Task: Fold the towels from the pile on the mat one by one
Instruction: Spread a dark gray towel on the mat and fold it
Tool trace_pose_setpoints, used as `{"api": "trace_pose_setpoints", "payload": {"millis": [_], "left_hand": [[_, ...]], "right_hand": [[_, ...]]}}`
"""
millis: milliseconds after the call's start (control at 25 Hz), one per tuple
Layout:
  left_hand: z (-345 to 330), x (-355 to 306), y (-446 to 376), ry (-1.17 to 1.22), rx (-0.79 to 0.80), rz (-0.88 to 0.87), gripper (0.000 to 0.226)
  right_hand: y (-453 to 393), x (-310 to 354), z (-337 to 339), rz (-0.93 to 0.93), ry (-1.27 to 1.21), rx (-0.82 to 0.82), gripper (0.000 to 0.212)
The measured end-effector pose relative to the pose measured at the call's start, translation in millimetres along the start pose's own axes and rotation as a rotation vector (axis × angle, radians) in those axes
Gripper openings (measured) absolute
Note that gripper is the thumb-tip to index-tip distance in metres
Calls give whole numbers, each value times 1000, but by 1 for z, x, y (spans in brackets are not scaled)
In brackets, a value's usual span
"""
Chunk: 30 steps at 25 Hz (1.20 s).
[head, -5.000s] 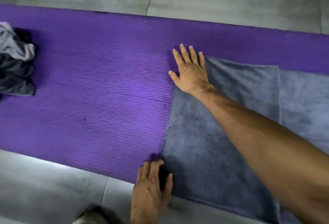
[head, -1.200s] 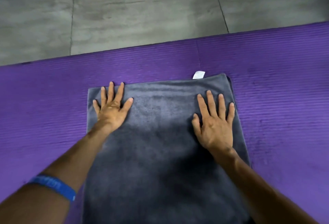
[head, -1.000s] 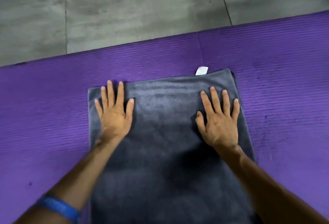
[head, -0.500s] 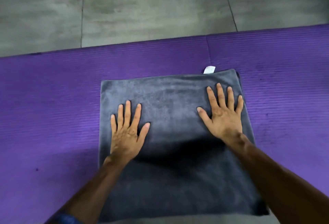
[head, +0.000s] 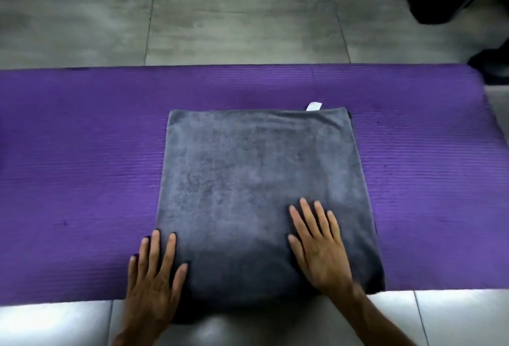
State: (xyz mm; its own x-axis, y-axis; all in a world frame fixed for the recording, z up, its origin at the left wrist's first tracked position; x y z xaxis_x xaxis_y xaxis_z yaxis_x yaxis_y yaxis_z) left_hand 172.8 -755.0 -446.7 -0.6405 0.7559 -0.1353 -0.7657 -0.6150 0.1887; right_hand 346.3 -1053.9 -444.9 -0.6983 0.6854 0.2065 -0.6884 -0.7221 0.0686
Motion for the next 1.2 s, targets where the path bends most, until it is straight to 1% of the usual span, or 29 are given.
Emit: {"api": "trace_pose_setpoints", "payload": {"millis": [80,160,240,280,320,360,400,440,480,560,600,680,720,760,800,880,920,960,1000,1040,1080,1120,1160,1200], "left_hand": [[2,-4,7,17,-7,31,65],[5,-10,12,72,9,58,61],[13,-12,11,167,-12,69,60],[17,-10,9,233,-14,85,65],[20,-9,5,313,0,128,75],[23,-5,1,409,46,209,87],[24,-2,-1,535,95,291,95],[26,2,-3,643,139,393,93],[28,6,-5,745,182,470,84],[37,7,-6,866,317,577,61],[41,8,-7,824,383,605,54],[47,11,-6,790,510,642,33],[51,11,-5,827,593,670,23],[56,13,-5,835,670,714,17],[62,14,-5,837,737,750,14],[74,21,-6,811,865,793,17],[82,22,-8,841,939,818,20],[89,20,-10,910,1003,851,23],[98,16,-14,1013,1019,884,27],[104,11,-23,1142,986,913,30],[108,5,-35,1247,917,927,28],[111,-5,-50,1339,847,946,20],[112,-15,-66,1408,777,955,14],[110,-25,-83,1478,722,960,17]], "right_hand": [[41,-11,-3,-148,-5,-19,61],[60,-24,2,-370,-17,-48,68],[67,-32,11,-598,-115,-144,74],[68,-35,16,-695,-187,-217,74],[68,-37,23,-776,-295,-301,71],[70,-40,28,-848,-437,-383,67],[72,-44,33,-923,-594,-449,61],[75,-45,36,-1003,-732,-455,51],[80,-47,37,-1063,-836,-418,39],[91,-52,40,-1130,-1007,-323,20],[95,-54,44,-1154,-1104,-302,15],[99,-55,54,-1170,-1278,-339,12],[100,-55,60,-1159,-1334,-351,14],[102,-56,63,-1139,-1373,-331,16],[103,-57,66,-1127,-1404,-281,18],[105,-61,74,-1118,-1475,-139,24],[105,-65,80,-1119,-1517,-96,26],[102,-72,86,-1135,-1557,-91,27],[96,-78,93,-1144,-1607,-116,26],[85,-84,99,-1160,-1658,-156,22],[70,-88,104,-1170,-1711,-205,16],[51,-92,108,-1170,-1747,-265,11],[30,-95,111,-1152,-1770,-298,12],[10,-98,114,-1111,-1786,-318,28]]}}
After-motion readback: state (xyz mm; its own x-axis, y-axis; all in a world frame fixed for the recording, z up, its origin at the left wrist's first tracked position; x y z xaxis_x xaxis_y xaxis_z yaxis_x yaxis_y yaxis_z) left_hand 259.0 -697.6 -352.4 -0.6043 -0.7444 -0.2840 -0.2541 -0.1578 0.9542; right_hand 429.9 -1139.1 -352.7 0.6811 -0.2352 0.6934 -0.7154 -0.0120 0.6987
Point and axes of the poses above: each hand's wrist, its own y-axis away from the middle knuckle, its own z-axis out of the back of the hand, x = y × z, the point moved 1 cm from there along -y, towards the middle knuckle, and after that the axes turned 15 degrees about z, right-handed, at the moved point
